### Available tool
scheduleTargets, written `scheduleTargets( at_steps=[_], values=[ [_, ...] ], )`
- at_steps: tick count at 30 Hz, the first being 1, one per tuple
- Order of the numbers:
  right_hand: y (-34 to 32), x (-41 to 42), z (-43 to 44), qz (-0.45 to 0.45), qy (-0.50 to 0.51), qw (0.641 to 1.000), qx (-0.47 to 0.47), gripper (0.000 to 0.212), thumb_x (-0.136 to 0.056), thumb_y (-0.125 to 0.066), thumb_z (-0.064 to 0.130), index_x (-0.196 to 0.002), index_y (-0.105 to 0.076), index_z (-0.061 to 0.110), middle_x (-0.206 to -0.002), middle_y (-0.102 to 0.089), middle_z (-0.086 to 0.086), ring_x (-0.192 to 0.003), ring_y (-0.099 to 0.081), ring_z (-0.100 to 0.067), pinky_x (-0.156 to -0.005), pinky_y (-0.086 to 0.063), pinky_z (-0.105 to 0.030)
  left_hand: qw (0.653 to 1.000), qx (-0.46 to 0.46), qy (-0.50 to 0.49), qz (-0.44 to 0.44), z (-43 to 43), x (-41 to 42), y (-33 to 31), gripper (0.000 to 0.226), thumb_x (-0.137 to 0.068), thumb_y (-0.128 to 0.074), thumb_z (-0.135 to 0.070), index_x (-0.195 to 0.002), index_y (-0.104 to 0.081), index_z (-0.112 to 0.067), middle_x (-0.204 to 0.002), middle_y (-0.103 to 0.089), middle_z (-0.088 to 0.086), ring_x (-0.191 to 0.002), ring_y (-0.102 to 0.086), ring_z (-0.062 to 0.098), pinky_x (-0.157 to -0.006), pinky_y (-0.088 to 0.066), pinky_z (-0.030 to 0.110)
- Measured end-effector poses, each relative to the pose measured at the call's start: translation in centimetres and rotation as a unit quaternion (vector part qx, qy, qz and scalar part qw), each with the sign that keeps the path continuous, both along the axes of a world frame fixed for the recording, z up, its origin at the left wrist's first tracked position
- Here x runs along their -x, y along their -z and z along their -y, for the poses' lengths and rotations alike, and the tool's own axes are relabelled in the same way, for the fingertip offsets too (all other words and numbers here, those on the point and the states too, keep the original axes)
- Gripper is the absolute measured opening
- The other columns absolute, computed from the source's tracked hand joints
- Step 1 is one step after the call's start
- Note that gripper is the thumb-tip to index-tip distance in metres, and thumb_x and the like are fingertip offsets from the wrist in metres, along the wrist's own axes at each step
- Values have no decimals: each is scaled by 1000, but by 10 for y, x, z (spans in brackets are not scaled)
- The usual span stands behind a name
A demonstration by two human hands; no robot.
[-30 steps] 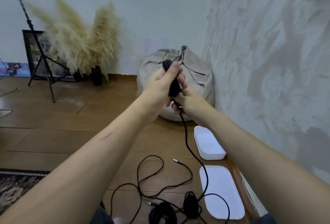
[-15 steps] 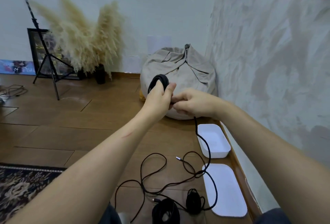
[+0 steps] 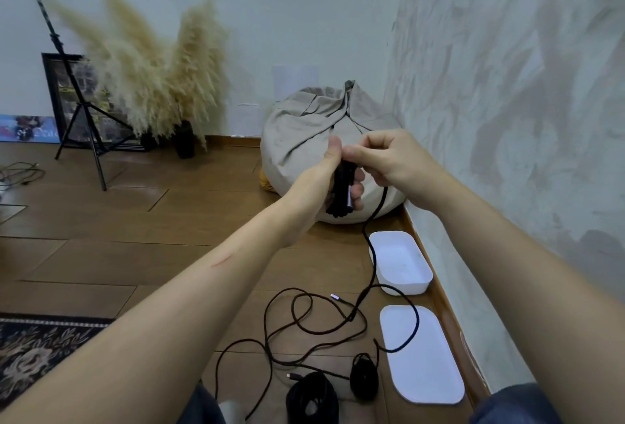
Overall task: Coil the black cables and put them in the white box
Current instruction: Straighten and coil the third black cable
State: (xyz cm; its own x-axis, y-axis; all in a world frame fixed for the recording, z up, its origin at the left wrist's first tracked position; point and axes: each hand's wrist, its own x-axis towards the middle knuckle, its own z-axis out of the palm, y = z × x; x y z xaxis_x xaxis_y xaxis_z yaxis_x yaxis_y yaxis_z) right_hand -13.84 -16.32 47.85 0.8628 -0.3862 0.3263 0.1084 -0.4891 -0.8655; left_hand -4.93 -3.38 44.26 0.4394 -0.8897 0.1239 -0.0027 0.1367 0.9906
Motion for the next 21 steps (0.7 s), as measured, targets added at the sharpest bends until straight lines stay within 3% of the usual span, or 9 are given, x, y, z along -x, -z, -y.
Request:
scheduleTargets(
  at_steps=[4, 8, 15, 21],
  values=[
    [7, 5, 6, -13, -20, 999, -32, 48, -82, -71, 48, -77, -57, 3, -56, -41, 0, -49, -29, -10, -47, -23, -23, 998, -1, 43, 42, -8, -2, 0, 49, -98, -46, -61, -97, -56, -13, -74, -55, -2, -76, -59, 18, -89, -46, 37],
    [11, 7, 11, -26, -49, 996, -66, 38, -94, -62, 41, -68, -54, 14, -56, -39, 2, -50, -27, -10, -47, -22, -21, 984, -16, 20, 178, -13, -3, -1, 18, -107, -52, -30, -103, -58, -14, -81, -57, -3, -80, -60, 10, -86, -47, 32],
    [-2, 9, 8, -53, -96, 992, -61, 30, -101, -55, 31, -79, -57, 10, -62, -46, 1, -51, -36, -6, -49, -27, -18, 978, -21, -7, 206, -16, -1, -3, 16, -107, -50, -28, -102, -58, -16, -83, -55, 1, -80, -57, 8, -83, -46, 26],
    [-6, 7, 0, -37, -72, 996, -36, 31, -98, -61, 30, -70, -63, 18, -58, -44, -1, -53, -33, -11, -54, -24, -25, 981, -16, 7, 193, -18, 6, -6, 18, -108, -45, -32, -101, -60, -26, -84, -56, -2, -79, -58, 5, -84, -45, 28]
  ],
)
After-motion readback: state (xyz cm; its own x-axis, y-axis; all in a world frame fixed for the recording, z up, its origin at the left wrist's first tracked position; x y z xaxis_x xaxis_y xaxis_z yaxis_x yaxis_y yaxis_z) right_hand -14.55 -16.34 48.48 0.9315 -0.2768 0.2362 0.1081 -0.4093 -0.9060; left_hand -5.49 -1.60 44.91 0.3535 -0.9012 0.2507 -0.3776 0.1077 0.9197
